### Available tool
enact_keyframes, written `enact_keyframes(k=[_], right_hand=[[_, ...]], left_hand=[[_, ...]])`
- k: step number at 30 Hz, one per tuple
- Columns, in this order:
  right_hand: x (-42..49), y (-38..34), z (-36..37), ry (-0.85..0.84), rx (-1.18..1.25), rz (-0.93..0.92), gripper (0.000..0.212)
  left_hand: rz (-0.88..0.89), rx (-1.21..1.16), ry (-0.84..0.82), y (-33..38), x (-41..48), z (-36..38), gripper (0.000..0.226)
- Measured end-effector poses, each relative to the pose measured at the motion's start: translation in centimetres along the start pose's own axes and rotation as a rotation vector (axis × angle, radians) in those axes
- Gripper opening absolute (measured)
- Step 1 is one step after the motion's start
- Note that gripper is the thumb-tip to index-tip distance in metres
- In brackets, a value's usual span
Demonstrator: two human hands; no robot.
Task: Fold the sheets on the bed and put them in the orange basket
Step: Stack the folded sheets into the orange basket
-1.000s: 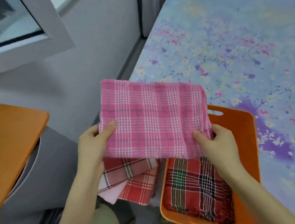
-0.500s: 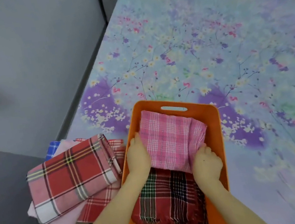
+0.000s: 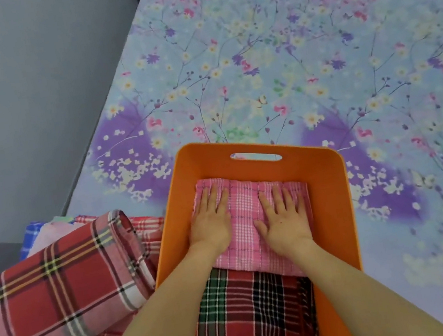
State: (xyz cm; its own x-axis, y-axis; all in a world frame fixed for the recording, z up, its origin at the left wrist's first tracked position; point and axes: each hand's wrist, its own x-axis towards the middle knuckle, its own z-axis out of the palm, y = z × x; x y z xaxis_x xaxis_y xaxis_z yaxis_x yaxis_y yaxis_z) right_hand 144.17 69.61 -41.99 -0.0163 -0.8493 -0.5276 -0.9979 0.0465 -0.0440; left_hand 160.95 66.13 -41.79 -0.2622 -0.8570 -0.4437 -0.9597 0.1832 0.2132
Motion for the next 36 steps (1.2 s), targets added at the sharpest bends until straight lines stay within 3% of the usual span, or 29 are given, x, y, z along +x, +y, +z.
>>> enact_keyframes(k=[3,8,10,11,15,17,19,22,25,27,29,31,33,36], right_hand=[[1.3,0.1,2.2,0.047,0.039,0.005,0.091],[2.0,0.2,2.4,0.011,0.019,0.023,0.078],[1.2,0.0,0.9,0.025,0.137,0.028,0.072],[0.4,-0.3,-0.1,0.118,0.278,0.033,0.07],[-5.1,-4.8,-4.9,0.579,0.898,0.112,0.043],[-8.1,-8.6,-7.3,0.659,1.037,0.01,0.035],[-10.4,-12.7,-9.0,0.683,1.096,-0.174,0.034],[-11.8,-18.8,-9.4,0.588,0.988,-0.415,0.034],[-10.7,-23.8,-8.6,0.243,0.939,-0.373,0.057],[-9.1,-25.2,-7.3,0.065,0.881,-0.182,0.071],[-7.8,-25.5,-6.4,-0.079,0.819,0.004,0.069],[-7.3,-25.7,-6.3,-0.182,0.835,0.093,0.065],[-7.1,-25.5,-6.3,-0.21,0.793,0.08,0.067],[-7.7,-25.8,-7.0,-0.148,0.69,0.007,0.062]], left_hand=[[0.033,-0.035,-0.013,-0.7,1.8,1.4,0.054],[0.026,-0.062,-0.044,-0.8,2.4,1.6,0.054],[0.012,-0.15,-0.066,0.0,1.5,-0.6,0.057],[0.004,-0.24,-0.02,0.5,0.6,-1.9,0.057],[0.073,-0.77,0.43,1.0,-7.1,-8.2,0.038],[0.073,-0.801,0.725,-1.4,-11.9,-10.6,0.027],[-0.114,-0.717,0.948,-5.7,-15.1,-11.1,0.021],[-0.622,-0.648,0.997,-13.3,-18.3,-9.1,0.023],[-1.036,-0.604,0.803,-18.7,-21.6,-6.9,0.03],[-1.128,-0.638,0.7,-20.4,-23.5,-6.2,0.035],[-1.176,-0.75,0.546,-21.7,-24.6,-4.8,0.047],[-1.187,-1.083,0.422,-22.4,-25.6,-4.2,0.061],[-1.163,-1.509,0.443,-22.3,-26.2,-3.8,0.054],[-1.174,-1.645,0.584,-22.6,-26.5,-3.5,0.038]])
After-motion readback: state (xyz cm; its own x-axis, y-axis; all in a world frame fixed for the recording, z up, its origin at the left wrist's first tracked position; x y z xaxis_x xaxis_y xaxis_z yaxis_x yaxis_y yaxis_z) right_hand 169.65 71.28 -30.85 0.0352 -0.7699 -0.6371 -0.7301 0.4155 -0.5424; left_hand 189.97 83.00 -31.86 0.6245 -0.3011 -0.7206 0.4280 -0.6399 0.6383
